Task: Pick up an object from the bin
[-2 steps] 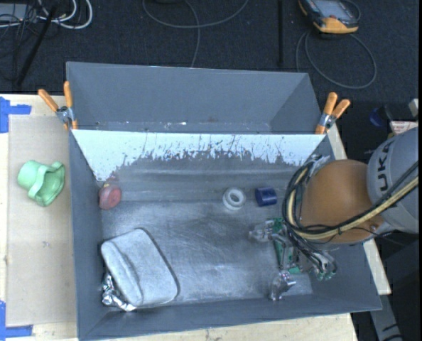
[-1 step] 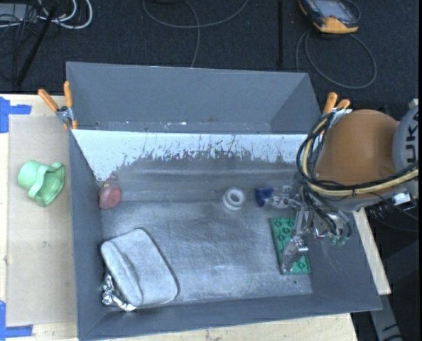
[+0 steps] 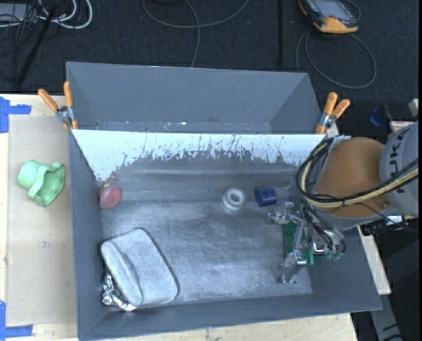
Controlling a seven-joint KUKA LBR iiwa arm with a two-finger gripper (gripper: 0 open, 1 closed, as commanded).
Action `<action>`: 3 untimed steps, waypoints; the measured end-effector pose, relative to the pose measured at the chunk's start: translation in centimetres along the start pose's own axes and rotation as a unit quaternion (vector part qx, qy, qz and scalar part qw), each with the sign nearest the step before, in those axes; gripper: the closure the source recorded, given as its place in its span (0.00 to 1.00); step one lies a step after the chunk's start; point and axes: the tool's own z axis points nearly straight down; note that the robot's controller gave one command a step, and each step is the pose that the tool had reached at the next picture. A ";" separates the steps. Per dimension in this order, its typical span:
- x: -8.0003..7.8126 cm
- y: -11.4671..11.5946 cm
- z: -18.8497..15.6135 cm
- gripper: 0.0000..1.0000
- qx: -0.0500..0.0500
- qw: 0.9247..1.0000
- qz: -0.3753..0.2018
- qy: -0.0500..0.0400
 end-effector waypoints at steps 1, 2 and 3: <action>-3.2 -4.3 -5.3 0.00 0.002 0.996 -0.090 0.000; -2.9 -2.4 -0.8 0.00 0.003 0.984 -0.179 -0.005; -2.8 -2.5 -0.9 1.00 0.002 0.984 -0.178 -0.002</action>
Offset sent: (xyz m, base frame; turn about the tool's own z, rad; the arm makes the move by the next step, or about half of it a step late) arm 0.0290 -0.0433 0.0520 -0.1815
